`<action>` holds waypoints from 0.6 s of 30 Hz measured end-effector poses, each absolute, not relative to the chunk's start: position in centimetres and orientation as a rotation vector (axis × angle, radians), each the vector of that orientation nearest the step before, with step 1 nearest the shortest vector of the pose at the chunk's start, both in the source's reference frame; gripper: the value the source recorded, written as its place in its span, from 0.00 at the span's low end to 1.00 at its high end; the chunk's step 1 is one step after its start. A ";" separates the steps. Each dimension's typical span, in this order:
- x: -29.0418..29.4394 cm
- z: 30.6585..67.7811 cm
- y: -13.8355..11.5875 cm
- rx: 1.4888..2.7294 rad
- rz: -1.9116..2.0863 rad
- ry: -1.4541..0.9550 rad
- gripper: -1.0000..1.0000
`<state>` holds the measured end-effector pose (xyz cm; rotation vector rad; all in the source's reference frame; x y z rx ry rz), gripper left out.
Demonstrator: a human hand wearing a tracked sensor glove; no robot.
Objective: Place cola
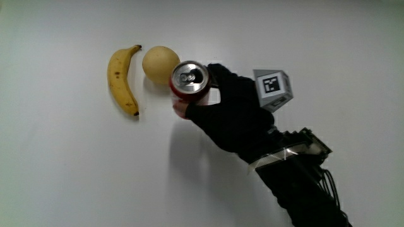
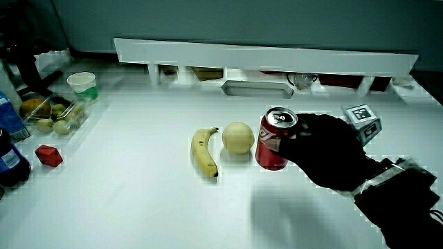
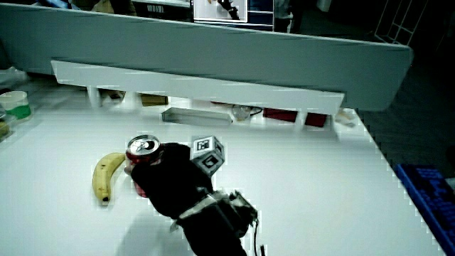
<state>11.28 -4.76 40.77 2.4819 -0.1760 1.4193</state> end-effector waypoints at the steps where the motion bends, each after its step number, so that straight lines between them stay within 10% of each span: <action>1: 10.8 40.7 -4.6 2.421 1.447 -0.153 0.50; 18: 6.5 43.7 -3.2 2.362 1.359 -0.073 0.50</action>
